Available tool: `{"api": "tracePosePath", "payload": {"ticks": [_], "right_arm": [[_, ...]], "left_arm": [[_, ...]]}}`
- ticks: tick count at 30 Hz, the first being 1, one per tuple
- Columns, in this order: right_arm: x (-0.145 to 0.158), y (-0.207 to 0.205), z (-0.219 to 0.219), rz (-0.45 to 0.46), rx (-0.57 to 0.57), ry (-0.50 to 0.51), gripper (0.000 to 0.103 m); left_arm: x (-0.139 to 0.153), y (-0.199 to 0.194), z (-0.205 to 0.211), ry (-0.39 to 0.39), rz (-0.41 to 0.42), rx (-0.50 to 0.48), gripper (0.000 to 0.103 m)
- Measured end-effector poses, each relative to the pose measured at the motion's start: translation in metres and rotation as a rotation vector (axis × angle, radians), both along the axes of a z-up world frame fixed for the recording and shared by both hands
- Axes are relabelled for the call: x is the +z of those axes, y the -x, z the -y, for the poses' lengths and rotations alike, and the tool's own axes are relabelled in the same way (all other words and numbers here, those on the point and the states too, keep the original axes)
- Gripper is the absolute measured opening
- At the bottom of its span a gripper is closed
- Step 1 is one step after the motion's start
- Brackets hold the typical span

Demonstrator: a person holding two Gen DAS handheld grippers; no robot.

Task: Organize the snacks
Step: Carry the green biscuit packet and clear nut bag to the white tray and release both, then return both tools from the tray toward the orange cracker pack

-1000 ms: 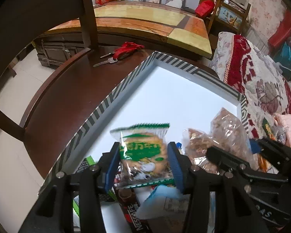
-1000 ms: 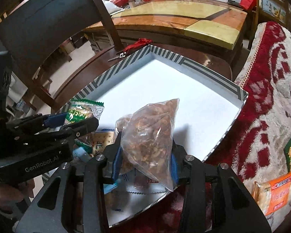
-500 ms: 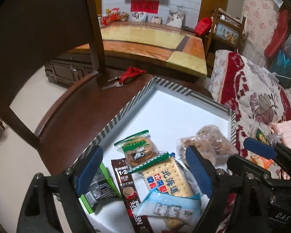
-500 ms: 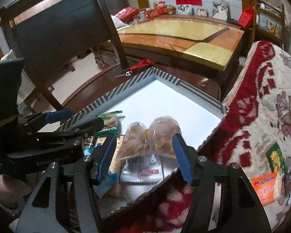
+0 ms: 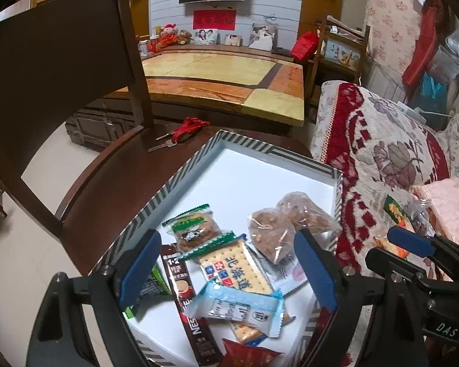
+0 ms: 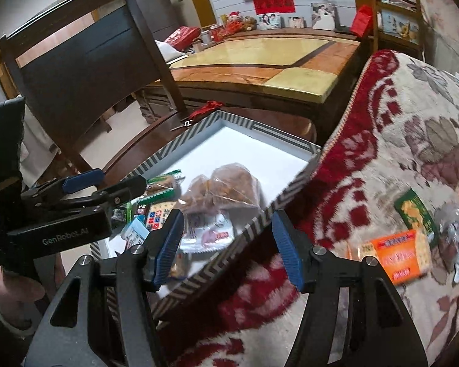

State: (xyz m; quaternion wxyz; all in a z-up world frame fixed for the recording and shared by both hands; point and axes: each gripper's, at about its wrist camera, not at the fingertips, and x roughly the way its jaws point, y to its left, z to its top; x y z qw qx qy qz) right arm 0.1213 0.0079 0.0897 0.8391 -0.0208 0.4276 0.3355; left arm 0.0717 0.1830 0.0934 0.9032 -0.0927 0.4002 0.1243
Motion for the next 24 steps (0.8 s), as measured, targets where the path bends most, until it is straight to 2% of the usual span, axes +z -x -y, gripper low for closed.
{"api": "tracePosePath", "payload": {"ticks": [14,17,24], "right_arm": [[-0.002,0.012,0.047,-0.007,-0.078,0.014,0.061],[-0.002,0.017,0.059,-0.011,-0.095,0.014,0.064],[0.004,0.031,0.085,0.022,-0.134,0.019,0.064]], "left_arm": [[0.013,0.01,0.04,-0.036,0.021,-0.061,0.09],[0.015,0.011,0.049,-0.034,0.022,-0.074,0.09],[0.018,0.018,0.072,-0.017,0.03,-0.095,0.093]]}}
